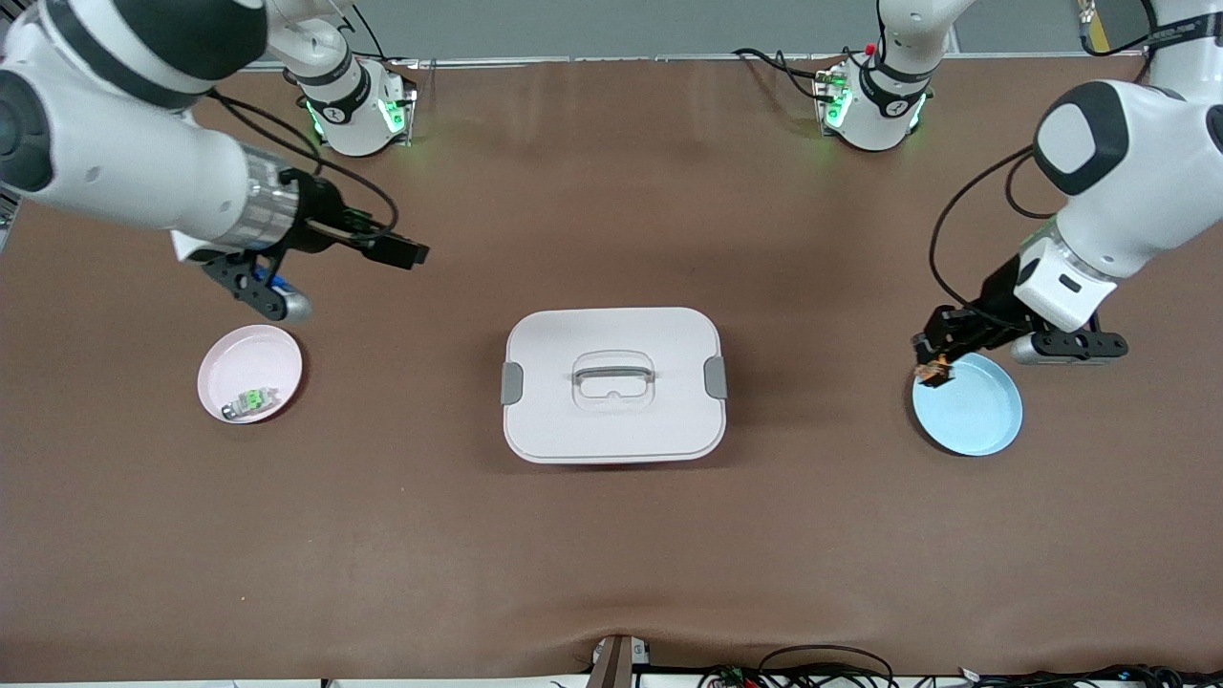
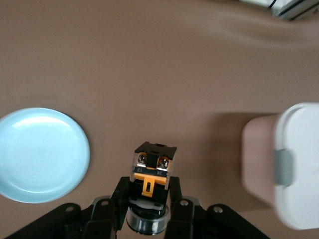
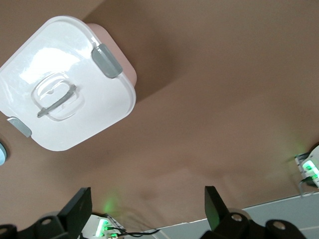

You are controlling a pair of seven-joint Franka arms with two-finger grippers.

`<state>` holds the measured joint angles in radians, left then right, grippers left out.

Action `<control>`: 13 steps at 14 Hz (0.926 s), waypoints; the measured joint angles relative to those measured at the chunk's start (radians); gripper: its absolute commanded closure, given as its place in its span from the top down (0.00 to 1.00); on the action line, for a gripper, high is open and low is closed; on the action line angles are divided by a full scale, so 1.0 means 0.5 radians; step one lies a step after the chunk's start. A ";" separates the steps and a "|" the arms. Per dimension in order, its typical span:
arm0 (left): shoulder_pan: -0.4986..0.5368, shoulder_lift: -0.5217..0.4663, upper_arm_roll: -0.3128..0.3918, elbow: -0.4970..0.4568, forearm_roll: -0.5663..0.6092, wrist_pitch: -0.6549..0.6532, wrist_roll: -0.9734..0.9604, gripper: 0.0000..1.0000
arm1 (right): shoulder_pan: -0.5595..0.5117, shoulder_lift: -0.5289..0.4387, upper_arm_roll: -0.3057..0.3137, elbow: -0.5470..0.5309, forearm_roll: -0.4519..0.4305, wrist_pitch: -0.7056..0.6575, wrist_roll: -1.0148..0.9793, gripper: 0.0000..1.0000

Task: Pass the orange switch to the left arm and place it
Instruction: 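Carry the switch to the blue plate while the right gripper withdraws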

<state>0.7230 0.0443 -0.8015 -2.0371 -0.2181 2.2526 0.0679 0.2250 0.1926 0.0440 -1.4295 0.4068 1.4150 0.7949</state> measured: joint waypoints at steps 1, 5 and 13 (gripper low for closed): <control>0.043 0.024 0.000 -0.002 0.096 -0.026 0.151 0.00 | -0.057 -0.002 -0.001 0.000 -0.017 -0.035 -0.118 1.00; 0.175 0.183 0.001 -0.010 0.496 -0.044 0.736 0.00 | -0.163 -0.059 -0.001 -0.066 -0.260 -0.076 -0.567 1.00; 0.199 0.627 -0.001 0.034 1.378 0.014 1.427 0.00 | -0.415 -0.308 -0.002 -0.449 -0.589 0.195 -1.283 1.00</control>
<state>0.8227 0.3577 -0.8020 -2.0199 0.4709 2.2594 0.7812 0.0174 0.0385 0.0428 -1.6541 0.1125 1.5127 0.1532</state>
